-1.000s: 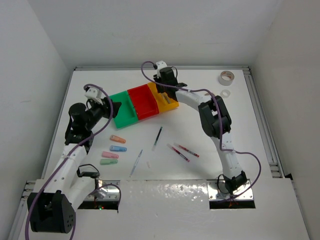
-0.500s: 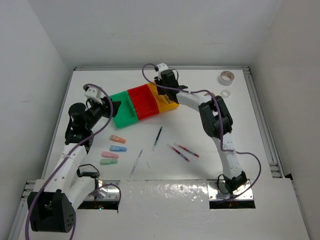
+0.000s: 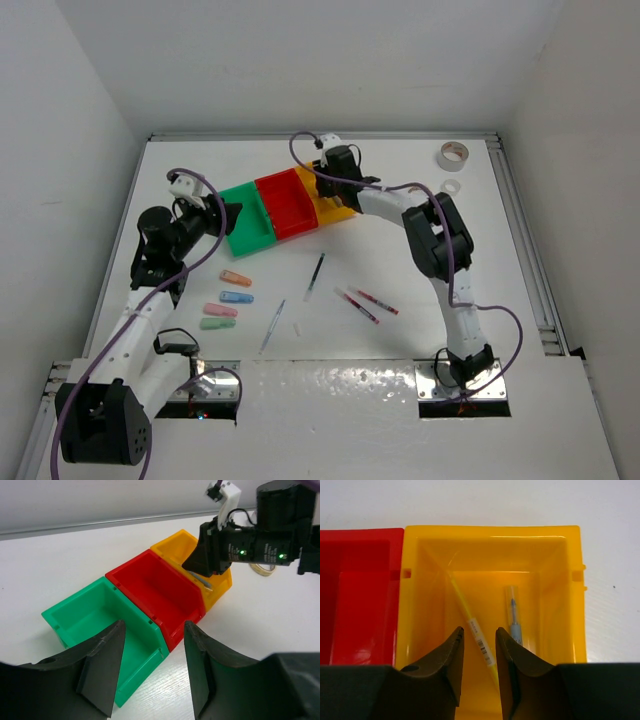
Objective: Sort the stationery into containers
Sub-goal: Place the pen in the storage box, then pick up the pen cap at the corner of the board.
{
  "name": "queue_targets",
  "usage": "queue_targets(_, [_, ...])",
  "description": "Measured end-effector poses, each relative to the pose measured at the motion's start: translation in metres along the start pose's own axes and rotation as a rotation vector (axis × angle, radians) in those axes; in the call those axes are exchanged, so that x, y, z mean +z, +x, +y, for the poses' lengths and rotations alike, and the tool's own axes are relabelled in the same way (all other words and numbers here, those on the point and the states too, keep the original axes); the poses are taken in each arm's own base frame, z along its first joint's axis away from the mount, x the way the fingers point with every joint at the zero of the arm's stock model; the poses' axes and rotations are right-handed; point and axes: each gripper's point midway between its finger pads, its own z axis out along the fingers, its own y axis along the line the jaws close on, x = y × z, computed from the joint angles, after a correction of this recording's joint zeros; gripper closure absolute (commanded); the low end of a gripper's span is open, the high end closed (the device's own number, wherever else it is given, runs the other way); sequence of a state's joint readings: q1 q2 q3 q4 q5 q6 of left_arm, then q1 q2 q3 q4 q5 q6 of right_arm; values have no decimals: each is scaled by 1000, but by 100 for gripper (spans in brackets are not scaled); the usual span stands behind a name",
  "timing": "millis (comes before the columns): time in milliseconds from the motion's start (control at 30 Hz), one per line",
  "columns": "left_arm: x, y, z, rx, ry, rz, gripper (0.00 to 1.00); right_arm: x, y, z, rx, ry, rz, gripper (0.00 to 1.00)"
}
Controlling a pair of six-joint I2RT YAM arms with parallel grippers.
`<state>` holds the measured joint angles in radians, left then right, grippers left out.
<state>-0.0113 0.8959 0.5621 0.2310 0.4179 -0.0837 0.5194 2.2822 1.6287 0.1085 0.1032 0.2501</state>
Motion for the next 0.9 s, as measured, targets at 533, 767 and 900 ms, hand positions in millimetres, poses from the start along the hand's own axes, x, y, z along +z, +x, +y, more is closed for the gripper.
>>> queue_targets(533, [-9,27,-7,103,38,166,52,-185,-61,47,-33,-89,-177,50])
queue_targets(767, [-23,47,0,-57,-75,268,53,-218,115,127,-244,-272,179,59])
queue_targets(900, [-25,52,7,-175,-159,268,53,-237,158,160,-336,-355,259,55])
